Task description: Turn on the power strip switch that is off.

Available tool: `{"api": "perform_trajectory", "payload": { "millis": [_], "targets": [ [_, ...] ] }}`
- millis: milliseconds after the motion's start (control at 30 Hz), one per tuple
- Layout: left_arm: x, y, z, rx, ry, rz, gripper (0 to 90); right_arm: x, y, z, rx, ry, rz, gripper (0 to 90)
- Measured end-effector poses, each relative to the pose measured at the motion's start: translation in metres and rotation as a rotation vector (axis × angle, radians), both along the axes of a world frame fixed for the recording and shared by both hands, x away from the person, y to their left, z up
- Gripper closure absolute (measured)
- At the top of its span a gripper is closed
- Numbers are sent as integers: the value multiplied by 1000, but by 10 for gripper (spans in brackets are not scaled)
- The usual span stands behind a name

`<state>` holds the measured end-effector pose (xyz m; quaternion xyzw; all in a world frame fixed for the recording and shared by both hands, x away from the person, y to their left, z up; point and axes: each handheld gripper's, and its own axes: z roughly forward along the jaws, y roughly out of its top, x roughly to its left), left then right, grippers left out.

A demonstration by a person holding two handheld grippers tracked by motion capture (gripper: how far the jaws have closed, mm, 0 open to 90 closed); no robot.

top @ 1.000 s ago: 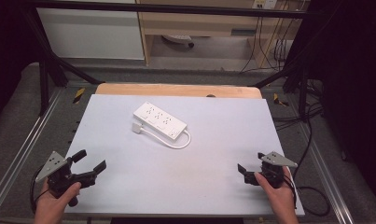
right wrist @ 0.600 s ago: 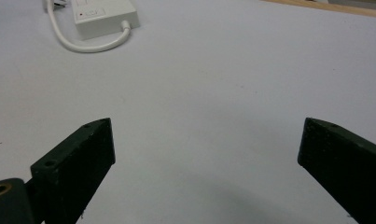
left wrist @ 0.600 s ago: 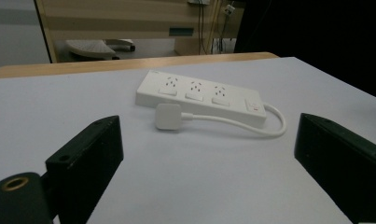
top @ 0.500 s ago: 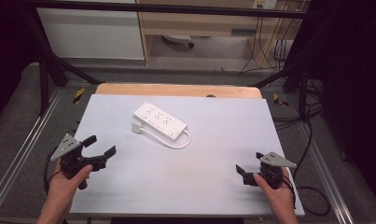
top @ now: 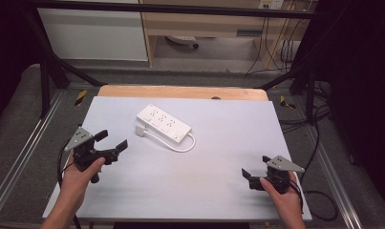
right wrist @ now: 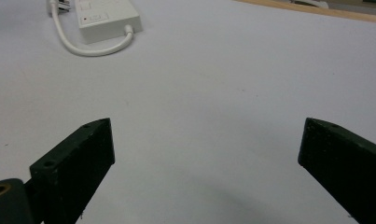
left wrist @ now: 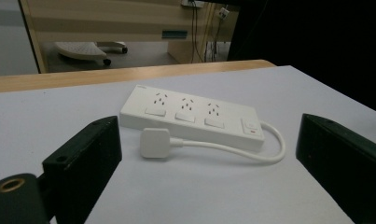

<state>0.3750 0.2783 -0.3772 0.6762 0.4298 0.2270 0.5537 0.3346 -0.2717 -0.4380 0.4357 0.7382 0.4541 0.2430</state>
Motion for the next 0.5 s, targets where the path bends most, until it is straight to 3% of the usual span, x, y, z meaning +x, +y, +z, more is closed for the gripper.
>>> {"api": "perform_trajectory", "payload": {
  "millis": [500],
  "targets": [
    [34, -14, -1, 28, 15, 15, 76, 0, -1, 1, 8, -6, -3, 39]
  ]
}}
